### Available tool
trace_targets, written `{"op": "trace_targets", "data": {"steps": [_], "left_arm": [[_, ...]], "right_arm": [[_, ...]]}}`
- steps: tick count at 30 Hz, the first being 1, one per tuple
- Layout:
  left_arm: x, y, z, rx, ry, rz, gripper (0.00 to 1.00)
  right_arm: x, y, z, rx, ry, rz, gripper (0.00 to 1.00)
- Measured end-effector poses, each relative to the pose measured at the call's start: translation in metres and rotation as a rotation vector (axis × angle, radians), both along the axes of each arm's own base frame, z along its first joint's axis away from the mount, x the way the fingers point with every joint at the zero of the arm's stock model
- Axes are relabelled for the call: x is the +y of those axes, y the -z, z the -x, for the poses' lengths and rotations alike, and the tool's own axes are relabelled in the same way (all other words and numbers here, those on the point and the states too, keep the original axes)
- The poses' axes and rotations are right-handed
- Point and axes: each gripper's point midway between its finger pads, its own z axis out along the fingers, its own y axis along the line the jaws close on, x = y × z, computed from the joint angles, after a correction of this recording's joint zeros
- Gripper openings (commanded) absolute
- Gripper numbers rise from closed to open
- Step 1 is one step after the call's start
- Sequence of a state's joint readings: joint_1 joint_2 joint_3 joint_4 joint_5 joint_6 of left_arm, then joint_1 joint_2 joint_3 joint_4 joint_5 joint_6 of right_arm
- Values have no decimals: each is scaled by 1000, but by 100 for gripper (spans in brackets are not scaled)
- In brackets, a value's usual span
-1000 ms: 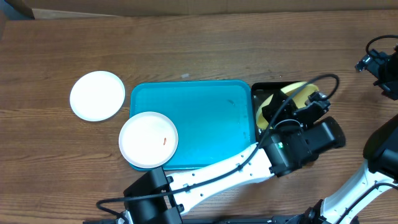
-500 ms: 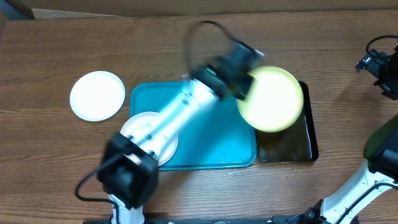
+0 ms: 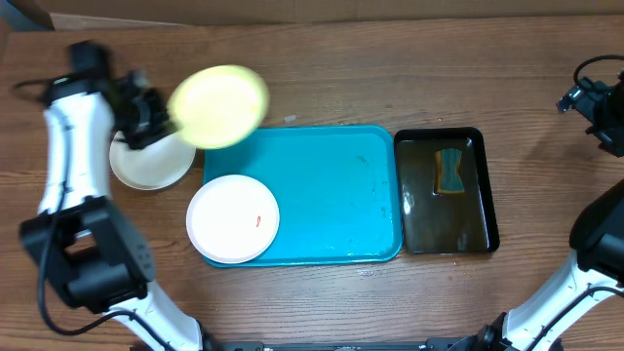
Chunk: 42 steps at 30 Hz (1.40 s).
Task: Clean dirty plates on tray and stack at the side
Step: 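Place the yellow-green plate onto the cream plate and open left gripper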
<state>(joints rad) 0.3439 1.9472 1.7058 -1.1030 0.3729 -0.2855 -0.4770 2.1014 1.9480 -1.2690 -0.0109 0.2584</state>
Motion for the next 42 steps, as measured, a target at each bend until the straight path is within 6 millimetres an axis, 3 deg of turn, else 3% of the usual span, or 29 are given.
{"op": "trace_targets", "data": {"steps": [4, 8, 13, 17, 19, 20, 21, 23, 29, 35, 42], "left_arm": [[68, 7, 24, 58, -152, -102, 4], [111, 11, 44, 113, -260, -202, 4], [135, 10, 47, 119, -316, -290, 4], [141, 10, 43, 106, -328, -322, 6], [140, 13, 45, 114, -331, -322, 27], [139, 14, 46, 118, -331, -320, 50], [139, 15, 46, 120, -338, -318, 64], [138, 15, 45, 117, -336, -309, 74], [109, 18, 50, 135, -268, -174, 70], [64, 20, 89, 299, -163, -22, 66], [9, 18, 109, 434, -18, 28, 61]], "right_arm": [[0, 0, 0, 0, 0, 0, 100], [0, 0, 0, 0, 0, 0, 100], [0, 0, 0, 0, 0, 0, 100], [0, 0, 0, 0, -1, 0, 100], [0, 0, 0, 0, 0, 0, 100], [0, 0, 0, 0, 0, 0, 100], [0, 0, 0, 0, -1, 0, 100], [0, 0, 0, 0, 0, 0, 100], [0, 0, 0, 0, -1, -1, 100], [0, 0, 0, 0, 0, 0, 100], [0, 0, 0, 0, 0, 0, 100]]}}
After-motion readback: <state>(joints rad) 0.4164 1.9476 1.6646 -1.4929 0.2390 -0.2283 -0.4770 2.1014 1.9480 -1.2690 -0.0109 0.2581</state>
